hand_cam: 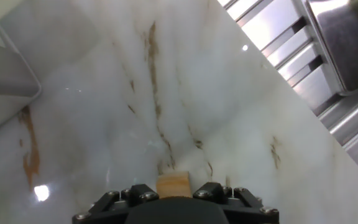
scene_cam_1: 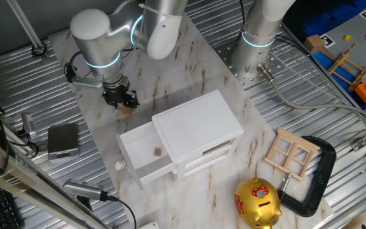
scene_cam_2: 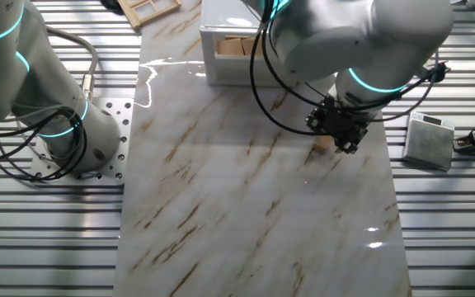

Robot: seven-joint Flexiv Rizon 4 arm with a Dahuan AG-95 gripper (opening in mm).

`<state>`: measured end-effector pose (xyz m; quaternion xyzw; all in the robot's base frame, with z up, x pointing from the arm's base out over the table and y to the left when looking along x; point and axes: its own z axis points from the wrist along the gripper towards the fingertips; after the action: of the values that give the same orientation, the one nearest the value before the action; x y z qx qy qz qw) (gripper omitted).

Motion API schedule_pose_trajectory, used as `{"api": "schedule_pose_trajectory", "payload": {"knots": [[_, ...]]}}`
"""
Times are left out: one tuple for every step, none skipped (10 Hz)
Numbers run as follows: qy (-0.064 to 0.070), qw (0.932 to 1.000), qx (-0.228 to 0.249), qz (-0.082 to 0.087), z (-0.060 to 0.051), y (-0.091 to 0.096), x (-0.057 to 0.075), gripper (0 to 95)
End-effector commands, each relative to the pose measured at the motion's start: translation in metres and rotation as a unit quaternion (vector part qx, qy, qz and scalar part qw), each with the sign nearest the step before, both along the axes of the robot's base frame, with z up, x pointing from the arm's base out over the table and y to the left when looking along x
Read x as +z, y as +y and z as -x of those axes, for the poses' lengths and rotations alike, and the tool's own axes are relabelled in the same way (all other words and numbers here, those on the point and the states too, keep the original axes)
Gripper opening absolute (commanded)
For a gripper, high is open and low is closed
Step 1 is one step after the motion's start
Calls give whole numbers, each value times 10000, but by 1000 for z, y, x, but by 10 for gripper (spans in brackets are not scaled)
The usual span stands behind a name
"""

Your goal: Put things in the drawer

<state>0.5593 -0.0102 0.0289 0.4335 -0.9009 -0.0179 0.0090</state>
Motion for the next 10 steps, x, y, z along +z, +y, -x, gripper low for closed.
{"api": "schedule_pose_trajectory", "payload": {"knots": [[-4, 10000, -12, 3, -1, 1, -2, 570], [-6, 10000, -20, 6, -1, 1, -3, 570], [-9, 10000, -30, 4, -1, 1, -3, 380], [-14, 10000, -25, -2, -1, 1, -4, 380], [-15, 10000, -3, 8, -2, 1, -5, 380], [-17, 10000, -24, 2, -2, 1, -5, 190], [-17, 10000, -45, -3, -2, 1, -5, 0], [-14, 10000, -49, -9, -2, 1, -5, 0], [-10, 10000, -70, -18, -2, 1, -5, 0], [-9, 10000, -83, -24, -2, 1, -5, 0]]}}
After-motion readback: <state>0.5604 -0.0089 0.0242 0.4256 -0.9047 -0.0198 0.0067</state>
